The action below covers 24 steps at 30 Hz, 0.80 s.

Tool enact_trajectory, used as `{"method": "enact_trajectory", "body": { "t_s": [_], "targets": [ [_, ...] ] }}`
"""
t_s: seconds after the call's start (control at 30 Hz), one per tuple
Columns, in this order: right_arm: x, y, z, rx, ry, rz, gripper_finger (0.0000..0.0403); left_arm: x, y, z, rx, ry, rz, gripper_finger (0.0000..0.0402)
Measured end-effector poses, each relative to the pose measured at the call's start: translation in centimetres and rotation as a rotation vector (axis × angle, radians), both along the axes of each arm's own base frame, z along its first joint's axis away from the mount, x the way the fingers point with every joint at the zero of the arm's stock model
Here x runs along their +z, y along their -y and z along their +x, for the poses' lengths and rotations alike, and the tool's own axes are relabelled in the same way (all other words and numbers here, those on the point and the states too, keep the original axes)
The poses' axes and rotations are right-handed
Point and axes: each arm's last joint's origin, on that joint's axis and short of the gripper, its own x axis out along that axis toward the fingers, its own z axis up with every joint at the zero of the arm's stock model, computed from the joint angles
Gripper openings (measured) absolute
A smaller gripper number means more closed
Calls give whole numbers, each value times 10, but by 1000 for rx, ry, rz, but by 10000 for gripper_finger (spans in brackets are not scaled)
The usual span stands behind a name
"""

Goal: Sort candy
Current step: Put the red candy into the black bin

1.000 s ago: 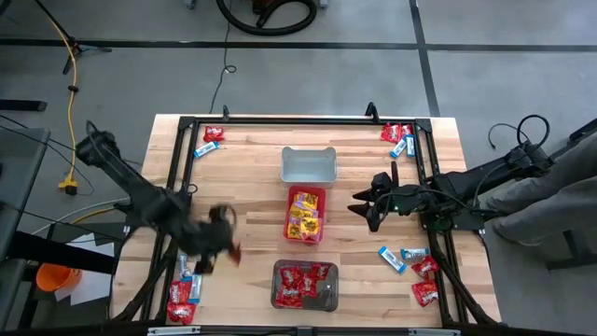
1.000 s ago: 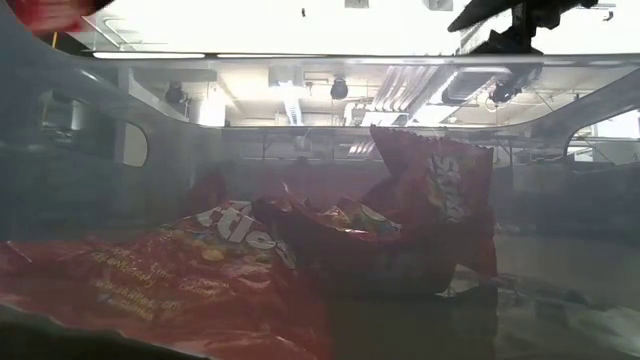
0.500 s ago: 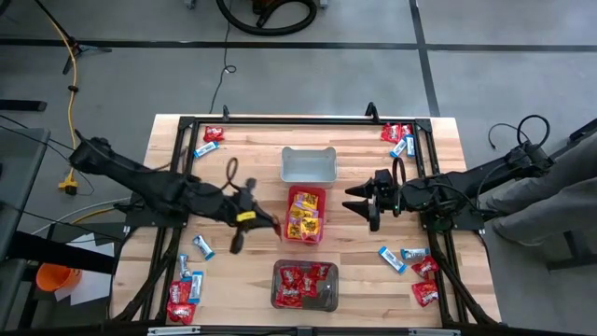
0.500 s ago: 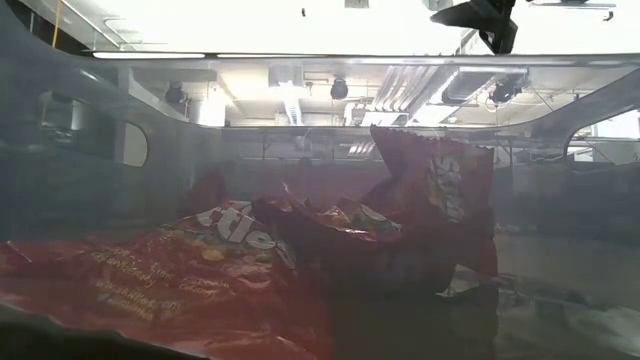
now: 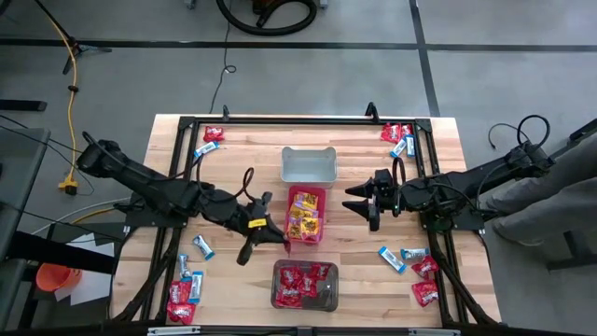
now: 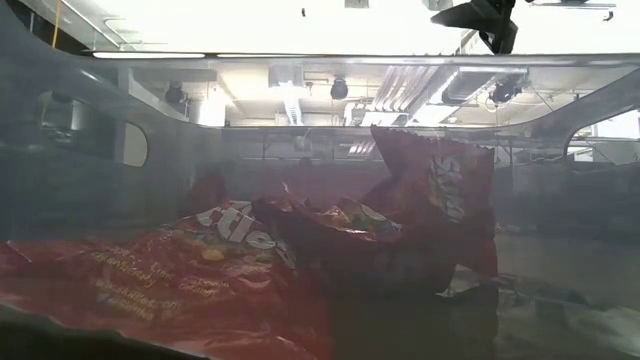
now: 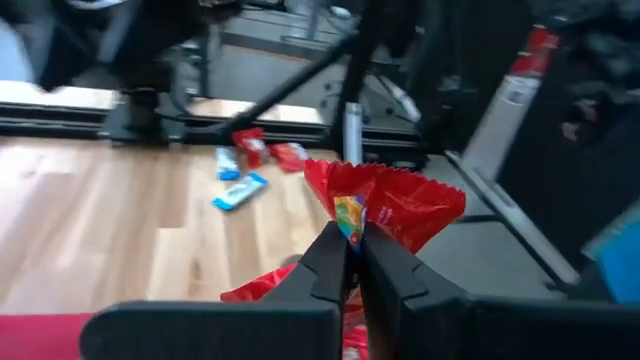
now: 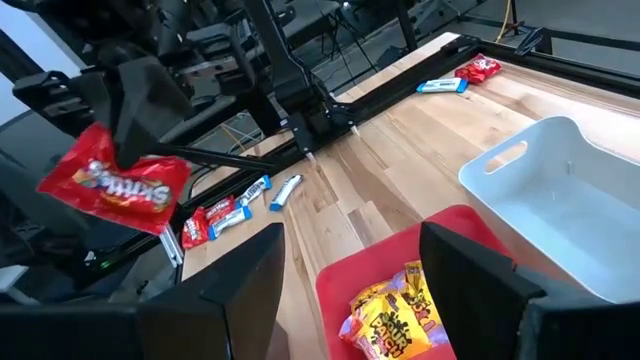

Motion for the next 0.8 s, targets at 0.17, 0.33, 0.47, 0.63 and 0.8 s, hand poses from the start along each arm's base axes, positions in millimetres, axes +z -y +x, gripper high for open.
{"method": "enact_trajectory", "body": {
  "t_s": [0.17,0.33,0.47,0.63,0.8],
  "targets": [
    [0,0,0,5,-3,3,227,-15,10,8,-149,-61,-18,16],
    [0,0,0,14,-6,2,227,-39,23,23,-207,-122,-11,31],
    [-1,0,0,16,-10,1,227,-48,28,30,-227,-128,-14,63],
    [-2,0,-1,17,-23,-3,227,-49,29,30,-242,-136,-33,122],
    [-2,-1,-1,28,-28,-1,227,-46,25,30,-224,-136,-54,171]
  ]
}}
